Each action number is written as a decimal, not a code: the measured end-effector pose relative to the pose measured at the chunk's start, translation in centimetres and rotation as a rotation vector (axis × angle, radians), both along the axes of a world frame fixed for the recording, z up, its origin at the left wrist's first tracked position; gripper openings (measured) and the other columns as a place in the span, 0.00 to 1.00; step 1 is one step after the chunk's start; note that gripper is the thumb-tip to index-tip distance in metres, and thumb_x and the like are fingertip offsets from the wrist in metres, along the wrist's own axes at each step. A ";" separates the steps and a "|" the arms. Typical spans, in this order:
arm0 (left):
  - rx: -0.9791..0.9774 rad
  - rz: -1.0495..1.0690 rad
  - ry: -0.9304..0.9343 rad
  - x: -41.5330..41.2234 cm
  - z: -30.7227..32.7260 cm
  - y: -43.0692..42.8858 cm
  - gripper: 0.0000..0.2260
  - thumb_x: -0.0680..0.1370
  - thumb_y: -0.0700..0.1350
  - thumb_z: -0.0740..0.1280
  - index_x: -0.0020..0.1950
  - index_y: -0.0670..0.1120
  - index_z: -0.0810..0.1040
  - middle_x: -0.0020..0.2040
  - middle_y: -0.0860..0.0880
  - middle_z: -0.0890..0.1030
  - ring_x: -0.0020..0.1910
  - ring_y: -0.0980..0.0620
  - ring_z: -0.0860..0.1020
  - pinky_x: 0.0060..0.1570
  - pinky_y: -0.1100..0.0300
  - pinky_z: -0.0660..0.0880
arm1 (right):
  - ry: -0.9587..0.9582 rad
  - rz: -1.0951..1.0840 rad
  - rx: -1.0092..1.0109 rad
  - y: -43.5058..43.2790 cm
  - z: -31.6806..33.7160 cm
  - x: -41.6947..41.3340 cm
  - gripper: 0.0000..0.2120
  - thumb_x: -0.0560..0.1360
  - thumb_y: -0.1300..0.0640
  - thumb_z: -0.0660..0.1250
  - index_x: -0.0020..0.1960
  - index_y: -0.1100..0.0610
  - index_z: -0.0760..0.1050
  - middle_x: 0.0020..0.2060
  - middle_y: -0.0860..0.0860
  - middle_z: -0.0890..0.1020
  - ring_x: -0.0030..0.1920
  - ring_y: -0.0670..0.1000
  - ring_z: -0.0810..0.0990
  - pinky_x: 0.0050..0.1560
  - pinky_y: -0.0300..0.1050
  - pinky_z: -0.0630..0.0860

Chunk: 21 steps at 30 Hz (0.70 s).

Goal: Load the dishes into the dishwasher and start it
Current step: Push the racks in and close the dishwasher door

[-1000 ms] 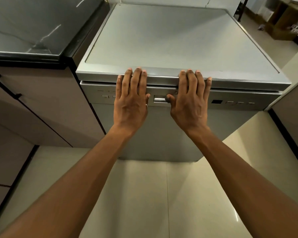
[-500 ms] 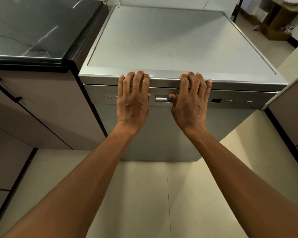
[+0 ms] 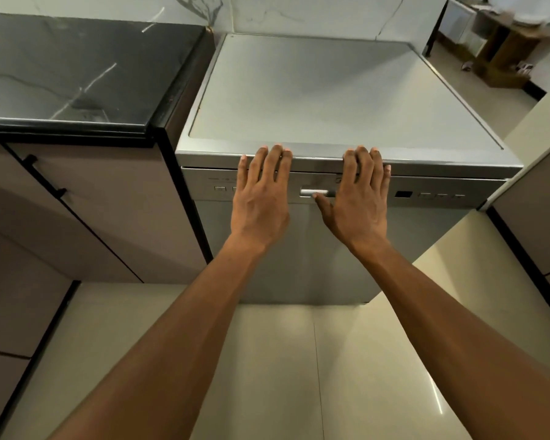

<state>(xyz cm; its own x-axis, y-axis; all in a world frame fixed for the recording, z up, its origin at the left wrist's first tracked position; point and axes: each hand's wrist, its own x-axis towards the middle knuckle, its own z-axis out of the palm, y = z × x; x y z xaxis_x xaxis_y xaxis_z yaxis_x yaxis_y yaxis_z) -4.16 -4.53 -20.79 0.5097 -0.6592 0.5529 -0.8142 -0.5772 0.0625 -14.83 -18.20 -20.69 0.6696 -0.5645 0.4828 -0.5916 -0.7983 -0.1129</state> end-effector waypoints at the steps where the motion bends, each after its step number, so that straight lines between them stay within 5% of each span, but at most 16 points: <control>1: -0.010 -0.010 0.006 0.0 -0.1 0.0 0.35 0.74 0.38 0.67 0.80 0.43 0.59 0.79 0.44 0.62 0.79 0.41 0.58 0.78 0.41 0.53 | 0.002 -0.017 -0.007 0.1 -0.2 0.1 0.42 0.77 0.36 0.64 0.78 0.61 0.54 0.77 0.60 0.58 0.80 0.62 0.49 0.79 0.64 0.50; 8: -0.035 -0.093 -0.009 1.1 -0.5 0.8 0.34 0.77 0.43 0.68 0.81 0.45 0.58 0.80 0.46 0.61 0.80 0.44 0.57 0.78 0.42 0.53 | -0.050 -0.124 -0.045 0.9 -1.5 1.5 0.49 0.76 0.27 0.55 0.80 0.64 0.51 0.79 0.63 0.54 0.81 0.63 0.46 0.79 0.64 0.47; 15: -0.194 -0.081 -0.080 1.6 -2.1 -0.3 0.28 0.81 0.54 0.66 0.78 0.43 0.66 0.77 0.45 0.68 0.77 0.43 0.63 0.77 0.41 0.55 | -0.202 -0.110 -0.138 0.2 -3.0 2.3 0.51 0.74 0.26 0.60 0.78 0.67 0.58 0.78 0.64 0.60 0.80 0.64 0.52 0.77 0.65 0.53; 21: -0.318 -0.083 -0.182 2.7 -4.1 -1.9 0.26 0.82 0.54 0.62 0.77 0.44 0.66 0.75 0.44 0.68 0.76 0.42 0.63 0.78 0.41 0.50 | -0.397 -0.113 -0.271 -1.0 -4.8 3.4 0.50 0.73 0.25 0.59 0.76 0.66 0.64 0.75 0.63 0.66 0.79 0.63 0.58 0.77 0.64 0.55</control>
